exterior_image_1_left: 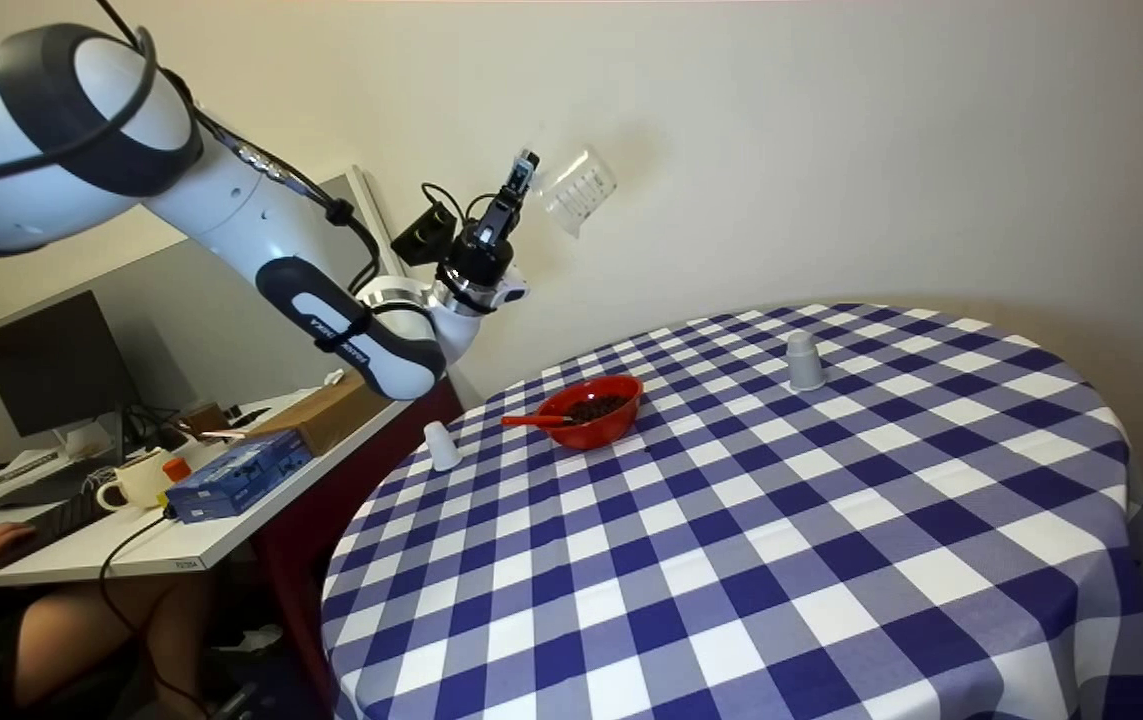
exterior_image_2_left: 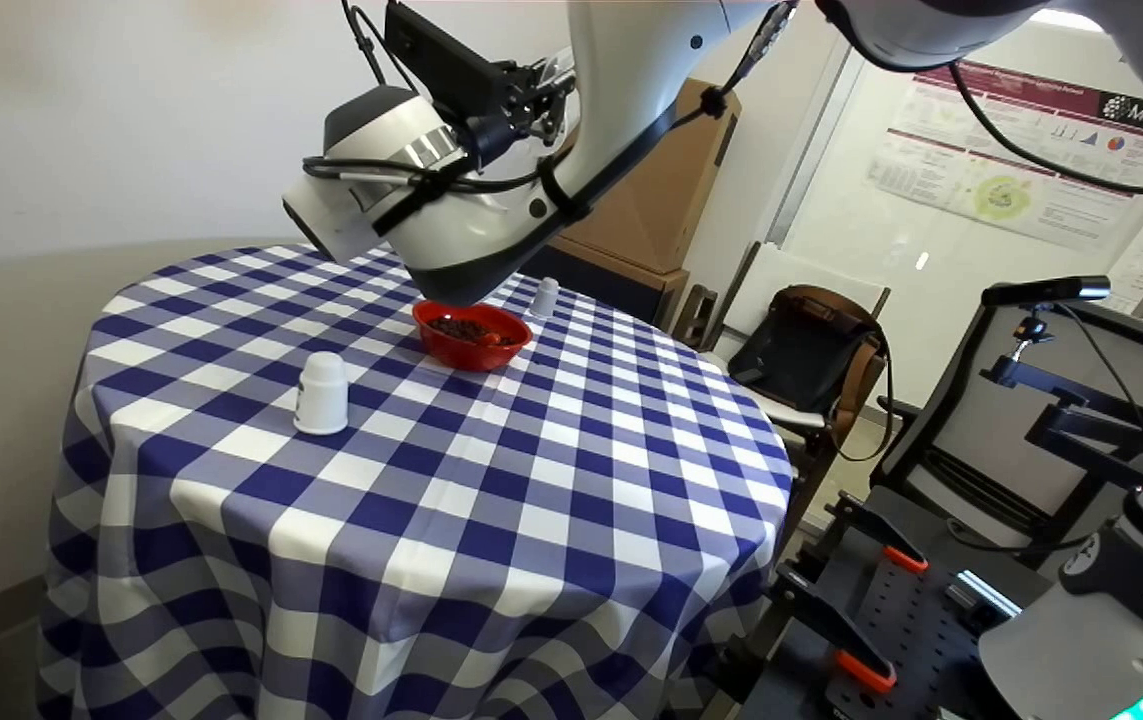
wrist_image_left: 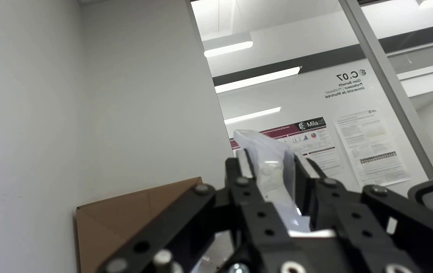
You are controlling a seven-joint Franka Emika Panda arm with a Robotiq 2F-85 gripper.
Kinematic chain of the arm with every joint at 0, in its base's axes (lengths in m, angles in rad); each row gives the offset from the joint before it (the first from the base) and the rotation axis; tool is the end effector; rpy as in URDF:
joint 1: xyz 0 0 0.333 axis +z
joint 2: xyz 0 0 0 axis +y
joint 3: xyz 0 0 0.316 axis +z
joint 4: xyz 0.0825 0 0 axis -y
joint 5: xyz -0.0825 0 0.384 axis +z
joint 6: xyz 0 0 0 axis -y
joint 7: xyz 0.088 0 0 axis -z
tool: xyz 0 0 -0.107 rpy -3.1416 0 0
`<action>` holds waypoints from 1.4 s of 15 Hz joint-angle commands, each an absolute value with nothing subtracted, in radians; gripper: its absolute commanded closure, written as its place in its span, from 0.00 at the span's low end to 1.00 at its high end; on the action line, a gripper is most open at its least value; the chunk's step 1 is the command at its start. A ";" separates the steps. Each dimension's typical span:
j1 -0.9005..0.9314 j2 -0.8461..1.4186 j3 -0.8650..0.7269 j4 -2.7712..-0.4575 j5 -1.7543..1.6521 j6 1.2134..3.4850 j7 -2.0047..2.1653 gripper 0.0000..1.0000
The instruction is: Use the spoon to place some of the contents in the red bowl into the jug, pour the contents in the jug into the red bowl
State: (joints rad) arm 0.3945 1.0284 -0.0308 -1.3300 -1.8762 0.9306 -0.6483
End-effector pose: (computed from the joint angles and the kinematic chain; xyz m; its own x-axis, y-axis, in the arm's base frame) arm 0.6786 0.1252 0.2398 0.3766 -0.5556 -0.7413 0.9253 0.2635 0.2726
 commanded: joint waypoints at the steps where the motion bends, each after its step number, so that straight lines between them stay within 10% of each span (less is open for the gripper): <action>1: 0.378 1.029 -0.019 -1.299 -1.854 0.915 -0.660 0.89; 21: 0.159 0.932 0.087 -0.912 -1.254 1.141 -0.789 0.89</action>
State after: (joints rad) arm 0.2016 0.9395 0.0703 -0.9647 -1.3527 1.0888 -0.7680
